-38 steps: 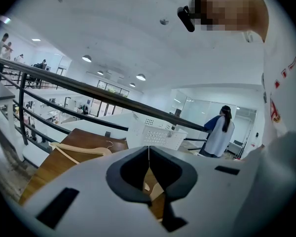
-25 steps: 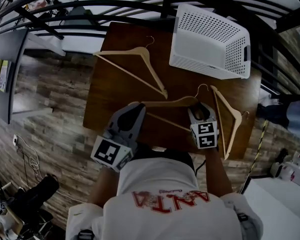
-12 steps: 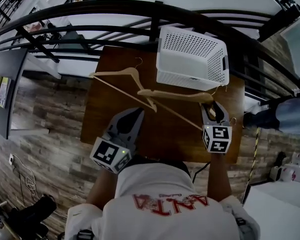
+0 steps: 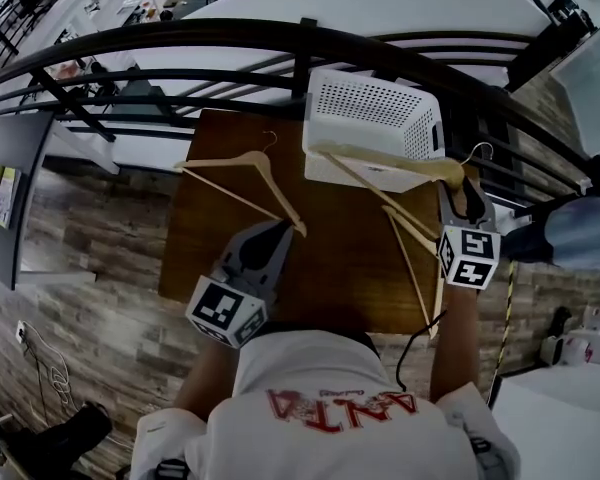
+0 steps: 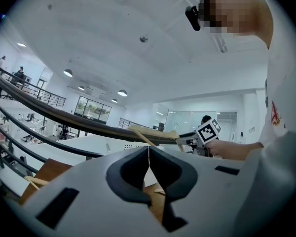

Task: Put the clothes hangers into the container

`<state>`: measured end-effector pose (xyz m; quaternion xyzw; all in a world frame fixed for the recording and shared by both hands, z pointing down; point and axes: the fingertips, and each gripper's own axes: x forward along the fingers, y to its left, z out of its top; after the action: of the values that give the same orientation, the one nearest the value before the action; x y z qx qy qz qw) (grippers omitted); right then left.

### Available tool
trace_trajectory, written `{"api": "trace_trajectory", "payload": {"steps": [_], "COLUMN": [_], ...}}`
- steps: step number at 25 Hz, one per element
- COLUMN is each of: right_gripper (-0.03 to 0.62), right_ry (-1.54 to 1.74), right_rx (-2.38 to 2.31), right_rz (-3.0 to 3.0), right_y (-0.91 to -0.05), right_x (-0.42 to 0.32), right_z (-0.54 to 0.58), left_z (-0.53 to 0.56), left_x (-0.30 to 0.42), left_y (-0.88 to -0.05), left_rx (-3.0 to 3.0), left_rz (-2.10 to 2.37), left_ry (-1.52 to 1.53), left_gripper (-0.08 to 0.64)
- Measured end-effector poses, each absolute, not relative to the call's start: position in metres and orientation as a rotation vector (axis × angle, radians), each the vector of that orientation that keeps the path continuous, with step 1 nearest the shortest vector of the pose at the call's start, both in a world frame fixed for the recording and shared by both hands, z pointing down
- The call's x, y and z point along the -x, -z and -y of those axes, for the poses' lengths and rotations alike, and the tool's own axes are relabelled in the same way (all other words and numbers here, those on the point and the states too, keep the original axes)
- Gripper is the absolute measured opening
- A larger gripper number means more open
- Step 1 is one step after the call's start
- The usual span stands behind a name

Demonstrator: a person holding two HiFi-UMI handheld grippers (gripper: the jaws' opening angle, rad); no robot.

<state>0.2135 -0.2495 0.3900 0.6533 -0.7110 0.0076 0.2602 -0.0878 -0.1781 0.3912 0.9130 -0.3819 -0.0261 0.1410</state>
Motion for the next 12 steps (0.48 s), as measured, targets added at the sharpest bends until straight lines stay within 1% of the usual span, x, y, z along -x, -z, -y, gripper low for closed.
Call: {"api": "trace_trajectory", "payload": {"steps": [6,12], "right_gripper": [0.182,0.181], "right_ry": [0.239,0.349], "right_rx": [-1.69,-1.527], "right_rz": [1.808,1.687], "right_y": [-0.326,-0.327], "right_x": [-0.239,-0.229], "right_z": [0.311,0.37], "left_z": [0.18,0.199], "left_x": [0.084,0.102], "left_y": [-0.39,-0.398], "left_rx": [-2.634,-2.578], "left_rz": [1.102,1.15], "left_ry": [0.054,0.05], "left_gripper": [0.011,0.011]}}
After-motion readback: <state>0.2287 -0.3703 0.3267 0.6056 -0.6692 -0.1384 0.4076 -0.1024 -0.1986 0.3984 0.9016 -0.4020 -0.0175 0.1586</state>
